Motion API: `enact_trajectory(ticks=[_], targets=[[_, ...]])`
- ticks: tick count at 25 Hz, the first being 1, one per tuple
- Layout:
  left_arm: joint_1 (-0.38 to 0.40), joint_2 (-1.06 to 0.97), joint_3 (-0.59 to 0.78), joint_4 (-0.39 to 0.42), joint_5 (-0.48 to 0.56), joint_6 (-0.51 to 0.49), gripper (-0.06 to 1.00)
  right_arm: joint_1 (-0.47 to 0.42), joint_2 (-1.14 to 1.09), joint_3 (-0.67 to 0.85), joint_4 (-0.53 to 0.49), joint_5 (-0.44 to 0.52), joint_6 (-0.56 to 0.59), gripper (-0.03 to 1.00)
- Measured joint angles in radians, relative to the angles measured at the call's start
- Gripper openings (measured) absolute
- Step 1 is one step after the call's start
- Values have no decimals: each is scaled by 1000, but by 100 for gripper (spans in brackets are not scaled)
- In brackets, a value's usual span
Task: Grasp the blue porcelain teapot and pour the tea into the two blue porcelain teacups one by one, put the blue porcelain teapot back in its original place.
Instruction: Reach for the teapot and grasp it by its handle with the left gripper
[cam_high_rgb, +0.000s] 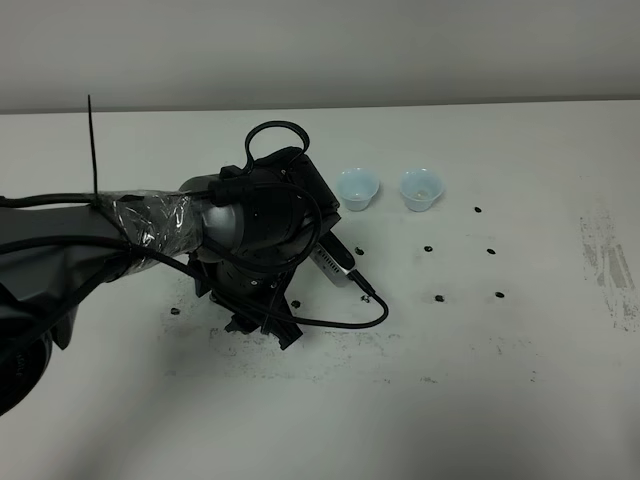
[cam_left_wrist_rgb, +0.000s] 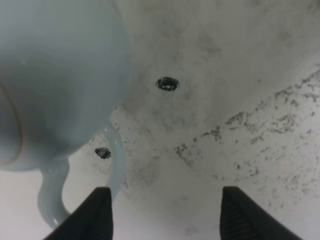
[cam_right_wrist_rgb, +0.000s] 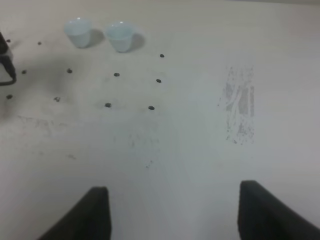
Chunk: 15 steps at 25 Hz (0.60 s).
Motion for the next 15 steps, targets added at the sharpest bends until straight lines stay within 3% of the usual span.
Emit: enact_trajectory(ticks=[15], targets=[[0,0,0,74,69,-80,50,0,0,0,0,0,0,56]])
